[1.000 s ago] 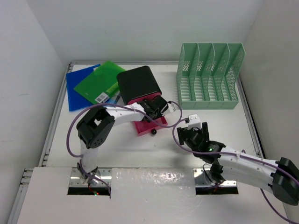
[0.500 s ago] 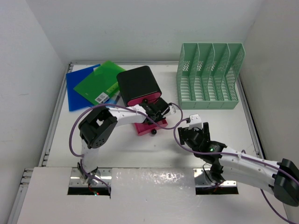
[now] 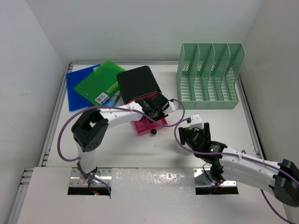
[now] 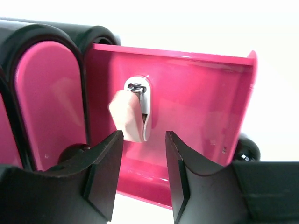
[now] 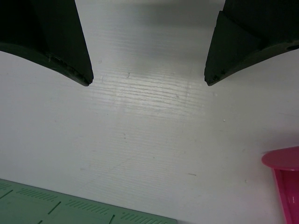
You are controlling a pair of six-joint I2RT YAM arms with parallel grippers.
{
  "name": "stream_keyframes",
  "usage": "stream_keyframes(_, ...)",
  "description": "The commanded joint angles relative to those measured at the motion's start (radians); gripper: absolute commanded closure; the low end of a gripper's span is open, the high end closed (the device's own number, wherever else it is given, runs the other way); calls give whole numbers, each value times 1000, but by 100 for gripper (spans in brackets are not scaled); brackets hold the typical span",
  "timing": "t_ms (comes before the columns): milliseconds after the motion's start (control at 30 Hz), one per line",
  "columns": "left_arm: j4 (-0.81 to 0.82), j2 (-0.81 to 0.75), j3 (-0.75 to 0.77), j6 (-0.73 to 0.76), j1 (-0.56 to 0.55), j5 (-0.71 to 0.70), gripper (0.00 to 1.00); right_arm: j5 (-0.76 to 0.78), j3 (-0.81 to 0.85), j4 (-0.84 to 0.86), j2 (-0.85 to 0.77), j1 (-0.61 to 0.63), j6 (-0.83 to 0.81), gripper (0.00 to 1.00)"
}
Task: Organize the desk
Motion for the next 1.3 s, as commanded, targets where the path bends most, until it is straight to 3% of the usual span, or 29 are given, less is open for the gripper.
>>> stream_keyframes(0,-40,-36,21,-19,3,75,61,34,20,0,-21,-2,9,1)
stream_keyframes(133,-40,-37,16,-7,3,118,61,37,20,2,-27,-2,5,1)
stream_keyframes(433,103,-83,8,4,6,-99,61,38,7,-7,-41,-1,14,1)
stream_keyframes(667,142,-10,19,18,23,-184,64,37,7,-7,-56,-2,6,1)
stream_keyframes(1267,55,69,51,3,69,138,61,40,6,-24,-65,-2,14,1)
